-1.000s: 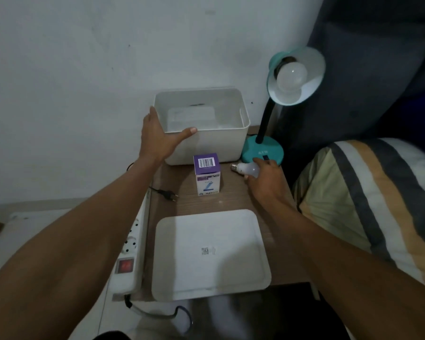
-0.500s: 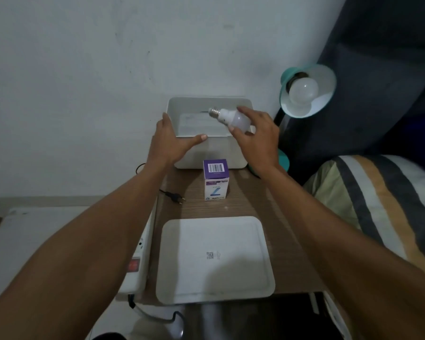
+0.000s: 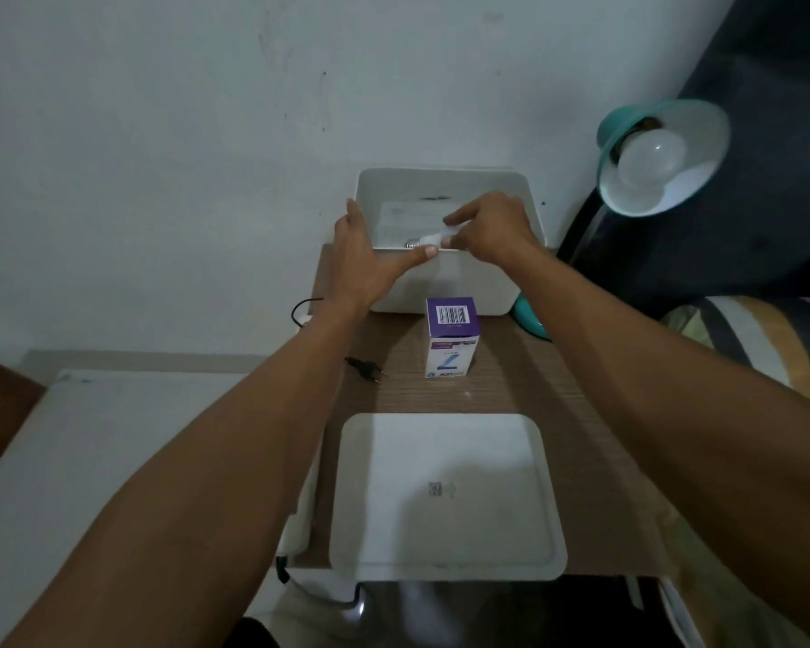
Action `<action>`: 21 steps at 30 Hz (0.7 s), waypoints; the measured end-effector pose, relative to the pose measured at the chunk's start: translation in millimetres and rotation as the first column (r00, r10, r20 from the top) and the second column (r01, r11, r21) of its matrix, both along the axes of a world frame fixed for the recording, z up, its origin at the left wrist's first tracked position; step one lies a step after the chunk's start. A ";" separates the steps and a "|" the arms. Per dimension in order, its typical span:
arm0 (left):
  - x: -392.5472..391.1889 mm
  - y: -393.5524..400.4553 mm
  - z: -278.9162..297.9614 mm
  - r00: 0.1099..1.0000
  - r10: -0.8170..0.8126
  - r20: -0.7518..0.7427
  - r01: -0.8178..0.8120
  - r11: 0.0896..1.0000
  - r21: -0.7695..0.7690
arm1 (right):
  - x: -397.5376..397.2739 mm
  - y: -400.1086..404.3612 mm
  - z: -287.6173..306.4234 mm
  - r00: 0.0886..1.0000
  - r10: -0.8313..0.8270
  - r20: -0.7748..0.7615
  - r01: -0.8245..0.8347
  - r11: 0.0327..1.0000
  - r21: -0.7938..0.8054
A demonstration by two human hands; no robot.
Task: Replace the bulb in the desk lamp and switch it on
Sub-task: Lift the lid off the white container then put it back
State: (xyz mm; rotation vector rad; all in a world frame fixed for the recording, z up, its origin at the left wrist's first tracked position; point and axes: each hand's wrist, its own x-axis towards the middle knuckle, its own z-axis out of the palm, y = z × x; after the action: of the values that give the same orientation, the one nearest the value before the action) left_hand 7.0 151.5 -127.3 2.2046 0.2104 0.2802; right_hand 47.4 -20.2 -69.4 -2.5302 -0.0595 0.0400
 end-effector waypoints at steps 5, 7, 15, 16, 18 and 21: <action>-1.2 -1.6 1.9 1.000 -0.013 -0.017 0.013 1.000 -0.002 | 1.1 0.6 3.0 0.998 0.035 -0.060 -0.035 0.999 0.004; -1.4 -1.0 5.1 0.999 -0.023 -0.032 0.023 1.000 -0.009 | -0.1 0.1 3.5 0.998 0.035 -0.056 -0.034 0.999 0.006; -30.2 11.8 18.3 0.993 -0.058 -0.099 0.059 0.998 0.002 | -27.2 -18.8 14.8 0.995 -0.057 0.080 0.047 0.992 0.121; -39.5 12.7 17.7 0.992 -0.050 -0.112 0.049 0.999 -0.013 | -35.4 -22.6 14.9 0.991 -0.077 0.107 0.061 0.988 0.145; -61.1 13.1 14.5 0.992 -0.042 -0.122 0.037 0.998 -0.041 | -55.7 -30.1 14.1 0.982 -0.122 0.142 0.095 0.979 0.181; -98.7 12.4 5.4 0.988 -0.036 -0.150 0.022 0.996 -0.091 | -89.5 -43.1 5.1 0.979 -0.162 0.123 0.137 0.972 0.193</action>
State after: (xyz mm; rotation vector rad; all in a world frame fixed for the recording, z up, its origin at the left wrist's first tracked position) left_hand -91.7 163.9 -121.8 2.1398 0.2686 0.0849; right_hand -42.1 -63.3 -64.3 -2.3423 0.0699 -0.1934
